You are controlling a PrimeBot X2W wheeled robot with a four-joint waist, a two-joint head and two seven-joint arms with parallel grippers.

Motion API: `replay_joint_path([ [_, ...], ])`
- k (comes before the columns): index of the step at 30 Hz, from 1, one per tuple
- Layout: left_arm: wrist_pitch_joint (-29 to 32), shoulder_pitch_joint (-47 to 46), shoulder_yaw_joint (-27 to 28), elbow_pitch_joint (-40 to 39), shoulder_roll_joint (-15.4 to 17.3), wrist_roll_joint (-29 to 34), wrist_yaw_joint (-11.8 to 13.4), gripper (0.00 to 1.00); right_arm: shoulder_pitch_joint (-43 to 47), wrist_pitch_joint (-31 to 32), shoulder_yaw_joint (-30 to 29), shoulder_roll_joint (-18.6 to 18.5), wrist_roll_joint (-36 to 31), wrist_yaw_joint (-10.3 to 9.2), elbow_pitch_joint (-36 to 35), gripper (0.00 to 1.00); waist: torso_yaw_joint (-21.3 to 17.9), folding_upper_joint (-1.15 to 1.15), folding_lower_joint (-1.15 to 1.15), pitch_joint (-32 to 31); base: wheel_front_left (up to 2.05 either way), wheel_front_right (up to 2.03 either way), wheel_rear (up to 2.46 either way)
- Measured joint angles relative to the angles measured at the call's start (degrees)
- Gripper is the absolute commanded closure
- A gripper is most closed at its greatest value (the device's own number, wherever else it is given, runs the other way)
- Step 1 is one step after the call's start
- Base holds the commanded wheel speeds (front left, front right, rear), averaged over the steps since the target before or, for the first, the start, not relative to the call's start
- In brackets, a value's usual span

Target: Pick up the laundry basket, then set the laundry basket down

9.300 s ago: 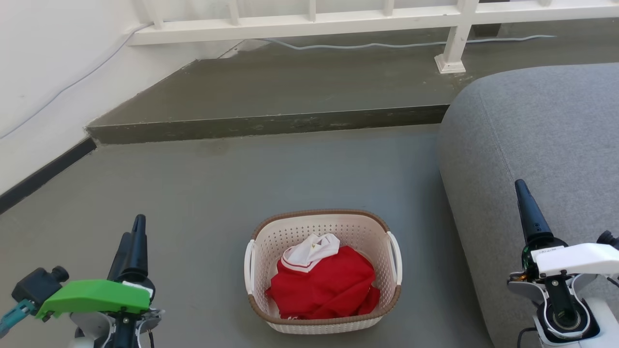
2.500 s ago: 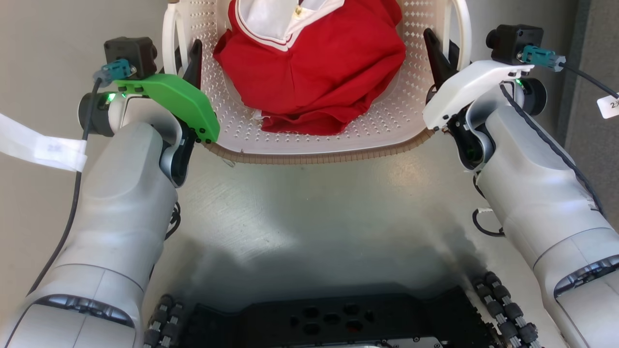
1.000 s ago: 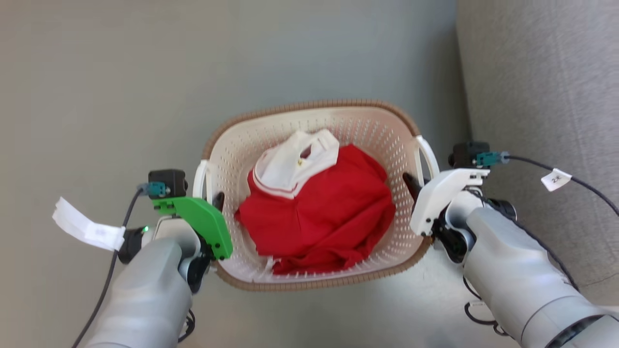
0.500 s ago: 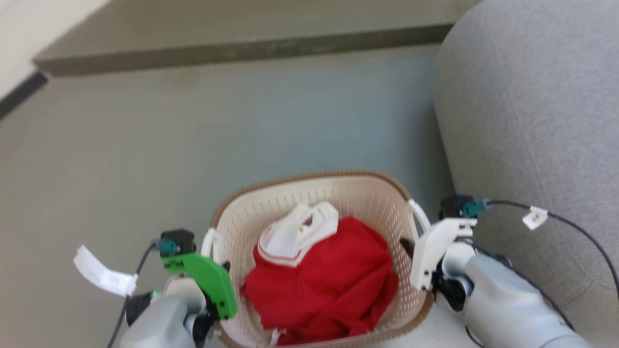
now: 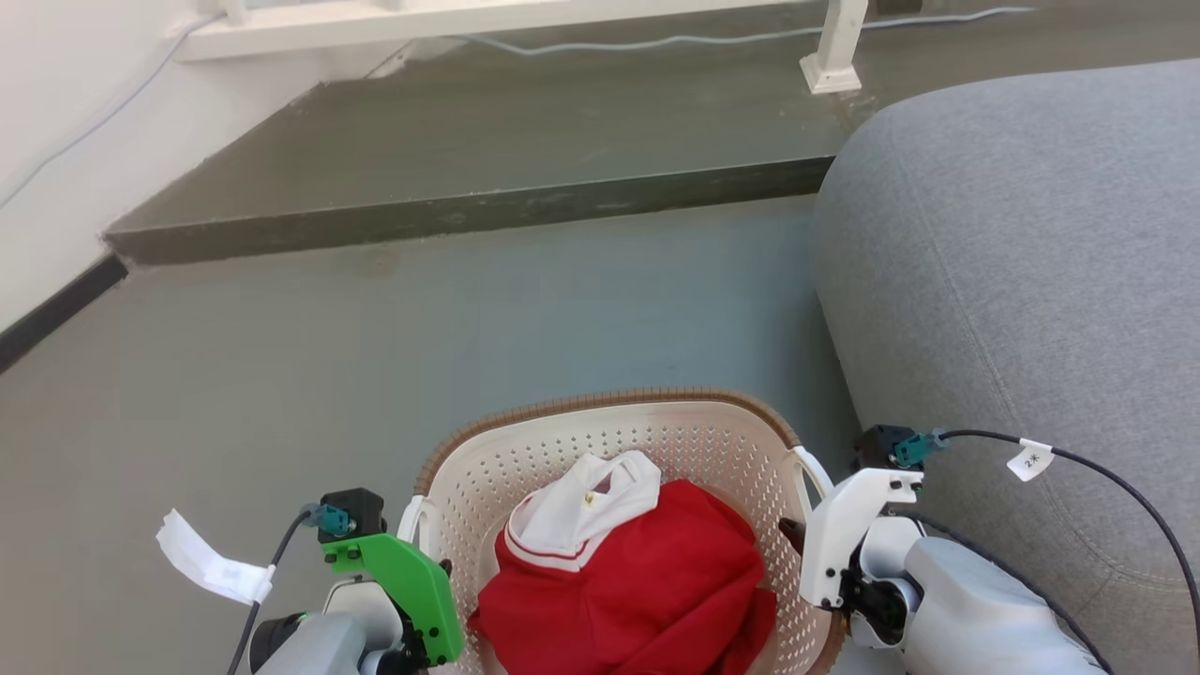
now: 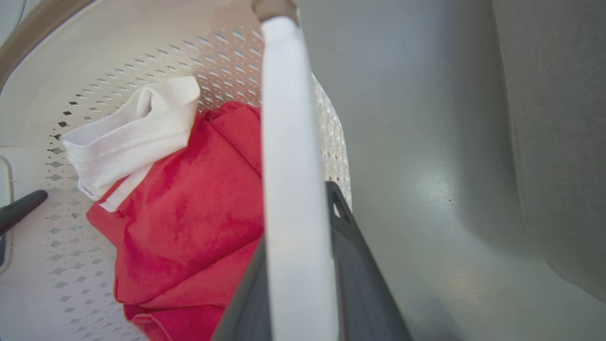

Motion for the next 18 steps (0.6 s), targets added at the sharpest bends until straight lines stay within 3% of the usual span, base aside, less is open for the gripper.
replay_joint_path([
  [18,1.12,-0.05,-1.55,0.13,0.26,-0.9,0.01,1.0,-0.01,1.66,1.2,-0.18,1.55,-0.01,0.02,1.0,-0.05,0.0,0.0,-0.39,0.0,0.0,0.0],
])
